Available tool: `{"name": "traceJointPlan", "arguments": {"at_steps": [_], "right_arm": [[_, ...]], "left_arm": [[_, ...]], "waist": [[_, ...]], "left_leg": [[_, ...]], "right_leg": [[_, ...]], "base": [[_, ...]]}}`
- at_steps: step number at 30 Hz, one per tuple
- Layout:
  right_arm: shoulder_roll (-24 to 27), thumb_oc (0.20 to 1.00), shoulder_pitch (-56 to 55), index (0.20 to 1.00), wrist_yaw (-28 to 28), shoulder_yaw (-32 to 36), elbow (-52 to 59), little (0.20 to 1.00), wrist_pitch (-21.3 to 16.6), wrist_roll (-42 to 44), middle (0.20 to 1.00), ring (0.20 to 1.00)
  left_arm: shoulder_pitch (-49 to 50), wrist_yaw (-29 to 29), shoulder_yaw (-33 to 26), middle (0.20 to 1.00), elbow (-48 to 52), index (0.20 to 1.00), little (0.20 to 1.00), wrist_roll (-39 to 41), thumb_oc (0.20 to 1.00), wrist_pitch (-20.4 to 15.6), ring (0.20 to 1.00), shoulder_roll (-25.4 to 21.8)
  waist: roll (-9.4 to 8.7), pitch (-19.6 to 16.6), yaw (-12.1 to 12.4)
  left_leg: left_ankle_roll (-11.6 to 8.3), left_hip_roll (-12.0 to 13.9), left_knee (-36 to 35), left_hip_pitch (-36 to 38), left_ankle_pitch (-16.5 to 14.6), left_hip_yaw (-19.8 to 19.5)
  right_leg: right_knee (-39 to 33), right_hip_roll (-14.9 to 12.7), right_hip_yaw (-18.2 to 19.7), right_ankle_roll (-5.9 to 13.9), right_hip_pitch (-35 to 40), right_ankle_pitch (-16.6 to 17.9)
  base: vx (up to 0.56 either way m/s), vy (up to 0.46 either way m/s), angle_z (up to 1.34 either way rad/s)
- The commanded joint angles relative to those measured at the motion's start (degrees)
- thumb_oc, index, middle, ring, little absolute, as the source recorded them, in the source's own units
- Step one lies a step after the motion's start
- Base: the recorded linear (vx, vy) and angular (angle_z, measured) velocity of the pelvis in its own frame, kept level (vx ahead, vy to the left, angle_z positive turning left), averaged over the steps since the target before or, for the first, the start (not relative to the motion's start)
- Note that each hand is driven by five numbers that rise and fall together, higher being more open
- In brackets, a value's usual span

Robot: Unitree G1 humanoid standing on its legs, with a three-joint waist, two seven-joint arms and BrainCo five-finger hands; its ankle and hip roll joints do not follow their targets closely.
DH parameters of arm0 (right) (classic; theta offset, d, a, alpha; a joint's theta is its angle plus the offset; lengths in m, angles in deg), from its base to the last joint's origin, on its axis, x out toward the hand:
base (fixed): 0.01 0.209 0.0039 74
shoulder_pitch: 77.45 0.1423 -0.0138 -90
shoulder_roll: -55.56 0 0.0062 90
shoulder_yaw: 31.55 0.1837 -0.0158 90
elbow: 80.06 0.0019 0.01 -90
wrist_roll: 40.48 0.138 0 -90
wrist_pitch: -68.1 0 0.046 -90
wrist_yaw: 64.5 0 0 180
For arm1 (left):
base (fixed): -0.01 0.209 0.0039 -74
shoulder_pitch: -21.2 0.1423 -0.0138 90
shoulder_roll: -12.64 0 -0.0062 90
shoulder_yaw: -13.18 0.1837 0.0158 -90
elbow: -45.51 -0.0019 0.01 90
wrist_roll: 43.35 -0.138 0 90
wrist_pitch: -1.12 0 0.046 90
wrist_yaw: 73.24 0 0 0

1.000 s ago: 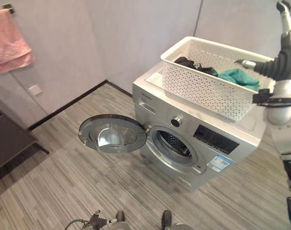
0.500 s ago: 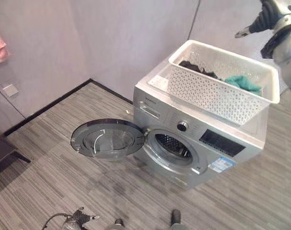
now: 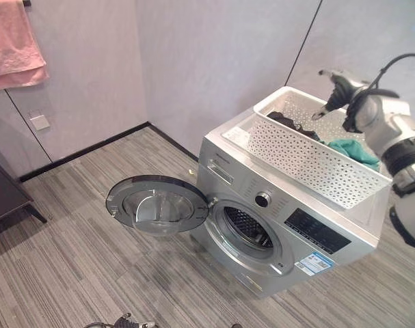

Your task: Grab the laundry basket,head to the washer,open it,put in the laundry and shut it.

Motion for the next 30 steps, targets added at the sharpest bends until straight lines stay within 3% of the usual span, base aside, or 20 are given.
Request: {"name": "traceJointPlan", "arguments": {"at_steps": [1, 13, 22, 26, 28, 29, 30], "right_arm": [[1.3, 1.0, 5.6, 1.0, -1.3, -2.2, -4.4, 1.0, -0.5, 2.2, 1.0, 1.0], [2.5, 1.0, 3.9, 1.0, -2.2, -2.0, -11.2, 1.0, -0.3, 1.4, 1.0, 1.0], [7.2, 1.0, 5.4, 1.0, -1.0, -0.1, -10.5, 1.0, -0.4, 6.1, 1.0, 1.0], [11.5, 1.0, 6.7, 1.0, -1.5, 0.9, -5.9, 1.0, -1.0, 11.2, 1.0, 1.0], [15.4, 1.0, 8.2, 1.0, -1.9, 0.9, -3.7, 1.0, -1.2, 14.4, 1.0, 1.0], [15.4, 1.0, 8.3, 1.0, -1.9, 0.8, -3.7, 1.0, -1.2, 14.4, 1.0, 1.0], [17.7, 1.0, 8.8, 1.0, -2.1, 0.8, -2.2, 1.0, -1.4, 16.1, 1.0, 1.0]], "left_arm": [[-0.4, -1.3, 2.2, 1.0, -3.1, 1.0, 1.0, -0.2, 1.0, -0.3, 1.0, -1.2], [-1.5, -1.5, 1.8, 1.0, -1.6, 1.0, 1.0, 2.7, 1.0, -1.0, 1.0, -2.4], [-2.2, -1.1, 2.5, 1.0, -1.7, 1.0, 1.0, 2.7, 1.0, -1.1, 1.0, -1.8], [-2.6, -0.7, 3.2, 1.0, -2.4, 1.0, 1.0, 1.1, 1.0, -0.9, 1.0, -1.4], [-2.9, -1.9, 6.5, 1.0, -2.0, 1.0, 1.0, -1.5, 1.0, -0.9, 1.0, -0.7], [-2.9, -1.9, 6.5, 1.0, -2.0, 1.0, 1.0, -1.5, 1.0, -0.9, 1.0, -0.7], [-3.1, -2.8, 8.1, 1.0, -1.6, 1.0, 1.0, -2.9, 1.0, -1.0, 1.0, -0.8]], "waist": [[-0.38, 1.3, 2.0], [-0.09, 3.4, 4.6], [-0.15, 3.2, 3.8], [0.02, 3.0, 2.2], [1.4, 4.2, -0.4], [1.38, 4.1, -0.4], [2.31, 4.7, -2.0]], "left_leg": [[1.71, -0.1, 0.5, -3.9, -1.6, -3.1], [0.89, -0.3, 0.9, -8.6, -0.1, -5.7], [1.27, -0.9, 2.2, -8.4, -1.4, -6.0], [2.77, -2.5, 4.9, -7.3, -3.9, -5.6], [4.87, -4.1, 7.6, -6.1, -5.5, -6.3], [4.9, -4.1, 7.5, -6.3, -5.4, -6.2], [5.97, -4.7, 7.9, -4.9, -6.2, -7.0]], "right_leg": [[4.5, -3.6, -0.2, 2.34, -1.8, -2.5], [3.8, -3.5, -3.3, 1.98, -2.8, -3.0], [5.0, -4.0, -3.4, 2.17, -2.2, -3.4], [9.8, -5.4, -1.0, 2.51, -2.8, -3.1], [20.7, -4.4, 5.4, 1.87, -7.1, -0.9], [20.7, -4.4, 5.5, 1.88, -7.3, -0.8], [26.0, -1.7, 9.6, 0.98, -9.8, -1.7]], "base": [[0.02, 0.006, 0.21], [0.01, -0.007, 0.16], [0.05, 0.016, 0.08], [0.05, 0.149, -0.02], [0.0, 0.209, 0.04], [0.04, 0.189, -0.02], [0.06, 0.144, 0.01]]}}
